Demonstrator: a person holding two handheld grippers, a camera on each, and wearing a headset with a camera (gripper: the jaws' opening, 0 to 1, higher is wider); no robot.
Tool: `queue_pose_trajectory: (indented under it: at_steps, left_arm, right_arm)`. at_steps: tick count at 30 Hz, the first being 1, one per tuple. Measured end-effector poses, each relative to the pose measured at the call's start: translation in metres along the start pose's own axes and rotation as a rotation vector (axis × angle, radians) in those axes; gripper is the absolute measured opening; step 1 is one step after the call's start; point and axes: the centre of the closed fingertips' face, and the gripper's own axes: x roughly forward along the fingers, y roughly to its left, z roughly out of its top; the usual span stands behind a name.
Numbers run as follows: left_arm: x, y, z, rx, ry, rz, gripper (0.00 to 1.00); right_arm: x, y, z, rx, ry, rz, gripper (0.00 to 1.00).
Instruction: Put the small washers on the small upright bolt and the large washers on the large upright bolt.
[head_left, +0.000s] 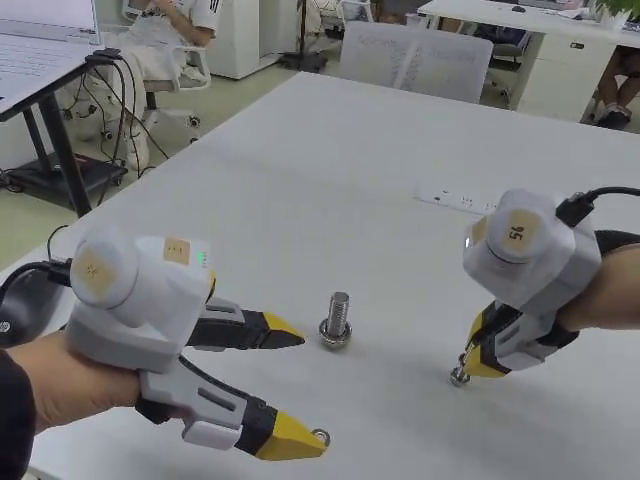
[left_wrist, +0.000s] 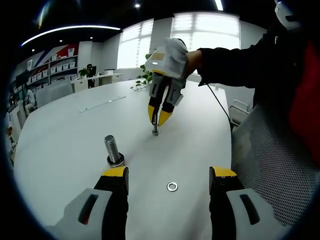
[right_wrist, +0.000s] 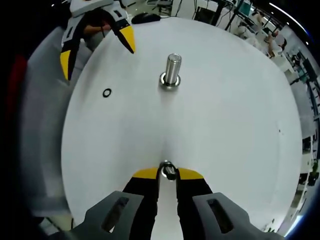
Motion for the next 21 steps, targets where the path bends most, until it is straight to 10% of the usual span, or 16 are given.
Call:
queue_pose_trajectory:
  at_steps: [21]
  left_arm:
    - [0.001, -0.002, -0.002, -0.007, 0.004, 0.002, 0.64]
  right_arm:
    - [0.015, 0.002, -0.007, 0.008, 0.006, 0.018, 0.14]
